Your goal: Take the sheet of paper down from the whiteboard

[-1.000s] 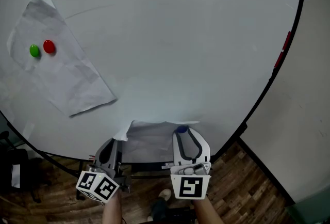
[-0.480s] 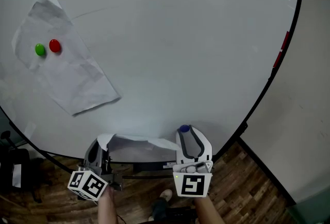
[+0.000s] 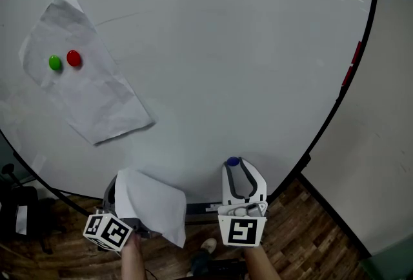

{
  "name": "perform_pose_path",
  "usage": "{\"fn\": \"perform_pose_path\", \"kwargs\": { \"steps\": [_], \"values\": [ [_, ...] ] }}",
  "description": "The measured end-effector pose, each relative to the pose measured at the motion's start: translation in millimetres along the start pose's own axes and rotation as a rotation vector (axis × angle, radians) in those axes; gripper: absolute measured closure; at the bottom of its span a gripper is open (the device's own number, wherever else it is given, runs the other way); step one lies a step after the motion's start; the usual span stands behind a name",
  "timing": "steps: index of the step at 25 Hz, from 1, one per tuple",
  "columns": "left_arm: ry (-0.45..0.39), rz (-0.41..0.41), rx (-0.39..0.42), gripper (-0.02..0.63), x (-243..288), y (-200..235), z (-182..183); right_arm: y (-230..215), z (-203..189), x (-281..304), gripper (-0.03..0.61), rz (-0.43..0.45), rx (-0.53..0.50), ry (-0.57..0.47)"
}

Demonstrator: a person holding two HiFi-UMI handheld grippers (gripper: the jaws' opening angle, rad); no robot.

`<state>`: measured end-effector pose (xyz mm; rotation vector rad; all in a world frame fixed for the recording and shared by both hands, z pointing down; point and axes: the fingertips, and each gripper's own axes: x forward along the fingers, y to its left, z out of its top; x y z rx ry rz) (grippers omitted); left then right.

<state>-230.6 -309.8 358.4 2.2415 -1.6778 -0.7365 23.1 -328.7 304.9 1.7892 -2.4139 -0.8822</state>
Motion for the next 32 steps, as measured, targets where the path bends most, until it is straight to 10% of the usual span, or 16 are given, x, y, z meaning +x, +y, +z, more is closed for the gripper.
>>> {"fn": "perform_pose_path", "kwargs": {
  "steps": [32],
  "values": [
    [-0.001, -0.011, -0.015, 0.591, 4.9, -5.1, -2.8, -2.5, -7.2, -3.5, 0.443, -0.003, -0.070, 0.049]
  ]
}}
